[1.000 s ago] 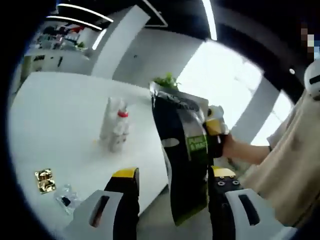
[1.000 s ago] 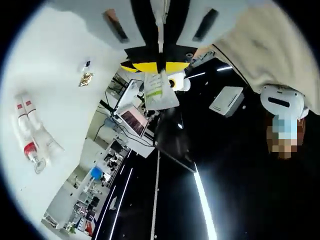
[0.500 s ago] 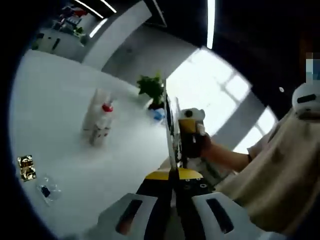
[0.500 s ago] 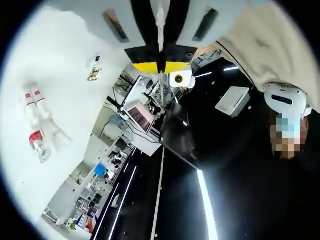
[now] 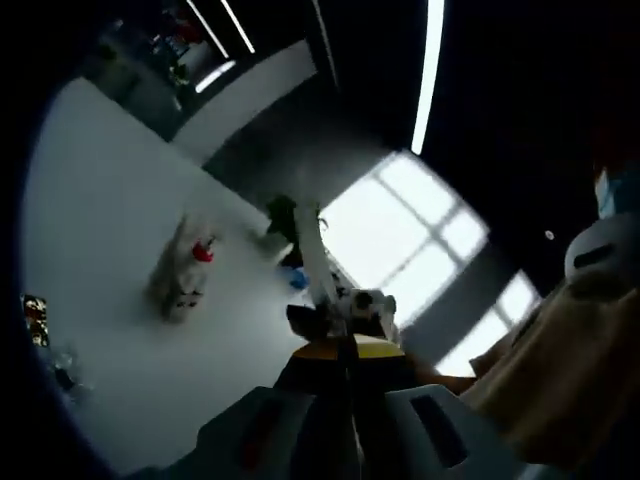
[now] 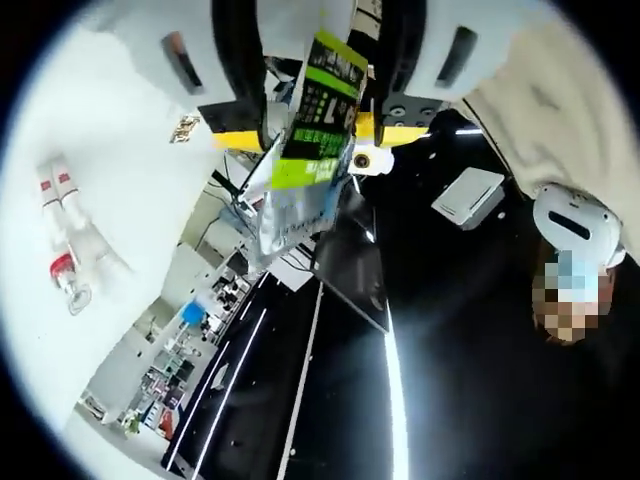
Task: Arrange the skincare products in the storage area until every visible bottle or jar stands upright without overlapping.
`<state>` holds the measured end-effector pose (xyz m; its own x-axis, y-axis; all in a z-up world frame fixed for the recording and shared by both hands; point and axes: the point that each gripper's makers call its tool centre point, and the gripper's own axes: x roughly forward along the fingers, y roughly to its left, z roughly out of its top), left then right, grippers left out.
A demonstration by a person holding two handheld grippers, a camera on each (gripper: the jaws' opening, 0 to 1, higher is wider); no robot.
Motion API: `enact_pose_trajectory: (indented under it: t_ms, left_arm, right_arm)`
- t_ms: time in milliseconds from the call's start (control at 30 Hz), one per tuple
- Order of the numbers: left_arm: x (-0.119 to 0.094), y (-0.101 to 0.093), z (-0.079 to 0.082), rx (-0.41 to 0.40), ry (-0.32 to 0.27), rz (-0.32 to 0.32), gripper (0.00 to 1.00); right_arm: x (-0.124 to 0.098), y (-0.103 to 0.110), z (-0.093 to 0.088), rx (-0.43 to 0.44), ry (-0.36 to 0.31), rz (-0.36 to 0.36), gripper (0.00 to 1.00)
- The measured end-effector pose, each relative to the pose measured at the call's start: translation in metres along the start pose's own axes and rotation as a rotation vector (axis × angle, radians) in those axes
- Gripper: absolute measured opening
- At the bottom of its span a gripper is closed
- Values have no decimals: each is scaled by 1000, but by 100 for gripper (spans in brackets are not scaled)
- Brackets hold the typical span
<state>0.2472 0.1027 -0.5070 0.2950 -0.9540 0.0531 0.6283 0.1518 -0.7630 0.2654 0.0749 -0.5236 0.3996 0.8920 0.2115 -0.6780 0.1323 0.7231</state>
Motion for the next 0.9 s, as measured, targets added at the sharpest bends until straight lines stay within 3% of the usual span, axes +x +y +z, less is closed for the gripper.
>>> enact_pose_trajectory:
  t_ms: [200, 367, 467, 500, 600, 800, 900]
  left_arm:
    - [0, -2, 5, 19, 2, 7, 0]
    - [-1, 3, 4, 20, 6, 29, 0]
    - [-2, 8, 2, 39, 23, 62, 0]
    - [-3, 14, 3, 56, 23, 91, 0]
    - [-1, 13, 3, 44, 32, 85, 0]
    - [8, 18, 12, 106, -52, 109, 4]
    - [10, 20, 6, 75, -37, 100, 9]
  right_arm:
    - [-3, 1, -6, 35, -33, -9, 24]
    - [-7, -3, 6, 48, -117, -36, 12]
    - [-9, 9, 12, 129, -171, 31, 1]
    - [-9, 10, 12, 126, -172, 37, 1]
    - [-10, 10, 9, 129, -178, 26, 1]
    - [-15, 10, 17, 219, -292, 31, 1]
    - [-16, 9, 19, 231, -316, 16, 1]
